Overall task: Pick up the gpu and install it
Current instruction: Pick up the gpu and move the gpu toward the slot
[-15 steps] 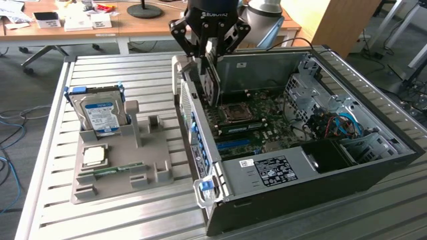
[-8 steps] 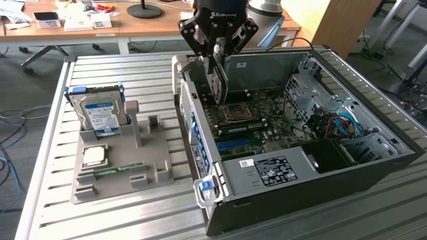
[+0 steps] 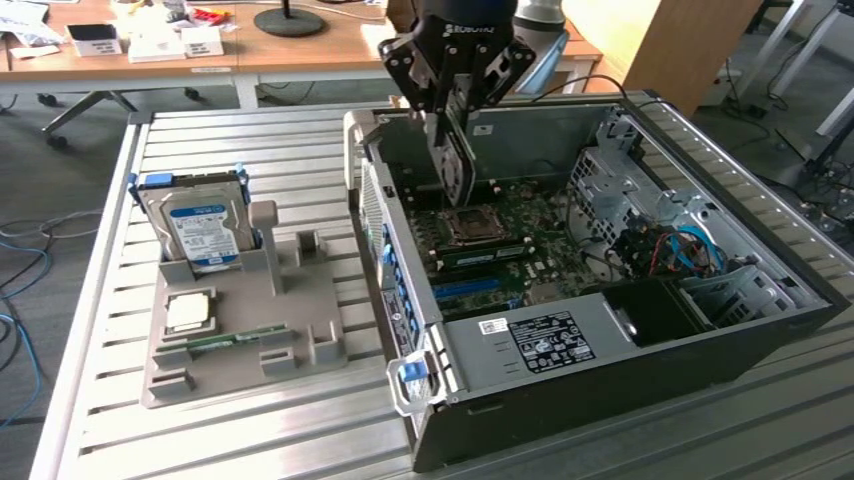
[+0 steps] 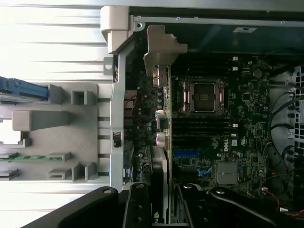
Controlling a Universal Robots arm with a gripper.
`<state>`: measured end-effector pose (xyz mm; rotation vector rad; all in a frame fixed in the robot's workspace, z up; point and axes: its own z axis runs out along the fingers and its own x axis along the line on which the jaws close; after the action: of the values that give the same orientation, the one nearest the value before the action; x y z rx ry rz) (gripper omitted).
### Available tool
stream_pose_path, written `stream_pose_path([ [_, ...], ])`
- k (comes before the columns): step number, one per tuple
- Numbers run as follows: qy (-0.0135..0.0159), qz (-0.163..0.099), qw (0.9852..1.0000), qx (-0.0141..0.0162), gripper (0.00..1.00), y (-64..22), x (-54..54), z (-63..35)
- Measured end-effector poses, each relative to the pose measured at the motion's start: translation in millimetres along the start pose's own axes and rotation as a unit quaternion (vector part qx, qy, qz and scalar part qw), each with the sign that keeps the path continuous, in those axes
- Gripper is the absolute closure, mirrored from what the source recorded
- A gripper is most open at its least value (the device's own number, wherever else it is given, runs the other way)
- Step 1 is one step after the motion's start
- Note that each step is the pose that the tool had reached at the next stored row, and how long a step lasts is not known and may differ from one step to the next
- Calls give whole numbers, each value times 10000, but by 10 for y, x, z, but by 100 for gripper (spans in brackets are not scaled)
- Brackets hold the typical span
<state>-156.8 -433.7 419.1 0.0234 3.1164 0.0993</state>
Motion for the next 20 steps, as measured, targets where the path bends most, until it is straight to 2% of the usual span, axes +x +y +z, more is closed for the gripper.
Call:
stream_pose_path([
  [12, 0, 0, 10000, -3, 73, 4, -271, 7],
  [20, 0, 1, 10000, -3, 73, 6, -404, 10],
])
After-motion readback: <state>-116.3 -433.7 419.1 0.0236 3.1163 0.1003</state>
